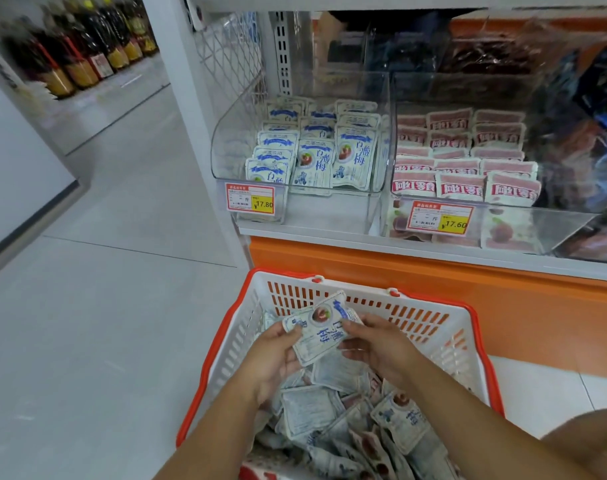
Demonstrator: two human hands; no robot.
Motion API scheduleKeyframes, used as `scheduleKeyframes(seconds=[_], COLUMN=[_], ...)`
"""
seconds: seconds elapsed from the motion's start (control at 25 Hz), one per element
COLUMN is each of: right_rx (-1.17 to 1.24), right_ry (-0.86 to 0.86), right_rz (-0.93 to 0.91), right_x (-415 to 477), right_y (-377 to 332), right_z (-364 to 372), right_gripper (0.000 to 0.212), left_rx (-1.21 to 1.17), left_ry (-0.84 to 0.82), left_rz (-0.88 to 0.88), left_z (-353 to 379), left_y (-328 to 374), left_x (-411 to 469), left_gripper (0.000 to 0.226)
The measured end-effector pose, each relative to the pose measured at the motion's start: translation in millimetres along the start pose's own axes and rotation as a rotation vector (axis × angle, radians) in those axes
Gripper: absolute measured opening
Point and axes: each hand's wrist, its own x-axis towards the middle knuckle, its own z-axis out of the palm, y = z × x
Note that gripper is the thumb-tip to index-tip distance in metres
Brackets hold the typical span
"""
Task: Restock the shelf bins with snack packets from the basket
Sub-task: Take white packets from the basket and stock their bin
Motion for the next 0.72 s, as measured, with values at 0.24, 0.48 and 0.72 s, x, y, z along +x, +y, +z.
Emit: scheduleKeyframes(seconds=[0.24, 0.48, 0.72], right_rx=[-0.035, 0.036, -0.446], right_ry=[0.031, 0.024, 0.110], right_rz=[-0.123, -0.149, -0.365], right_x=[-7.5, -23.9, -64.8], right_y=[-14.0, -27.2, -85.1], right_z=[5.9, 14.3, 44.3], right_gripper=[0.030, 0.019, 0.013], left_rx=[0.009, 0.007, 0.118], left_ry=[-0.107, -0.055, -0.127], left_rz=[0.006, 0.065, 0.247], left_z=[0.9, 9.6, 18.7], left_y=[11.3, 18.0, 70.8], left_x=[-13.8, -19.1, -45.1], left_gripper=[0.034, 0.032, 0.022])
